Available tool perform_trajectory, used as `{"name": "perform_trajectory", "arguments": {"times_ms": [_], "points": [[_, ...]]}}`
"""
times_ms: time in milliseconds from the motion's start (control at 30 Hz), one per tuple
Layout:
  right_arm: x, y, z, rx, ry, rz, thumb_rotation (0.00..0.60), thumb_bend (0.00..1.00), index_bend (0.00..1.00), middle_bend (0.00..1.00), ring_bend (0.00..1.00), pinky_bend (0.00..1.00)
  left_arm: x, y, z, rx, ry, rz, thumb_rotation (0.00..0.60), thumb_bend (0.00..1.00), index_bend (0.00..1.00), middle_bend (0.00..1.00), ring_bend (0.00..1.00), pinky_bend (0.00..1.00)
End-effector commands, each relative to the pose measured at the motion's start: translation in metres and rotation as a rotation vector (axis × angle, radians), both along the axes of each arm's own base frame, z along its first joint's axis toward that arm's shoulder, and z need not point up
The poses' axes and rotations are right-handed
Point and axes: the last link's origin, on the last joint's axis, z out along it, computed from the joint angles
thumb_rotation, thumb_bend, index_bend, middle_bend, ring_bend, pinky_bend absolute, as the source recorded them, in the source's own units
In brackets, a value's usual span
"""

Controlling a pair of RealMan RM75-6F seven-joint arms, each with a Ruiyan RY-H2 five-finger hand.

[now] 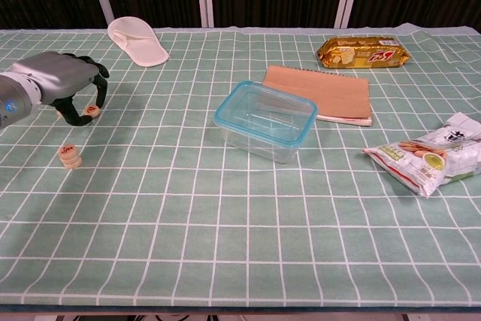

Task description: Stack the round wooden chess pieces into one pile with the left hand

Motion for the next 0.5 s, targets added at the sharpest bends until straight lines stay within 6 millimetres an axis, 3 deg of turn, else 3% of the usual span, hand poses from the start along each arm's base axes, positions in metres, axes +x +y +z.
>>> {"name": "perform_trajectory", "arguments": {"times_ms": [33, 500], "points": [[0.0, 0.0, 0.0, 0.0, 0.0, 0.001, 0.6, 0.21, 0.11, 0.0, 0.06, 0.0, 0.003, -0.006, 0.01, 0.007, -0.013, -0.016, 0.6, 0.34, 0.48, 0.11, 0.0, 0.09], [0.0, 0.0, 0.0, 0.005, 0.0, -0.004, 0.6, 0.21, 0.11, 0.0, 0.06, 0.0, 0.004, -0.051, 0.047, -0.032, -0.028, -0.076, 0.6, 0.34, 0.47, 0.12, 0.0, 0.09]]}}
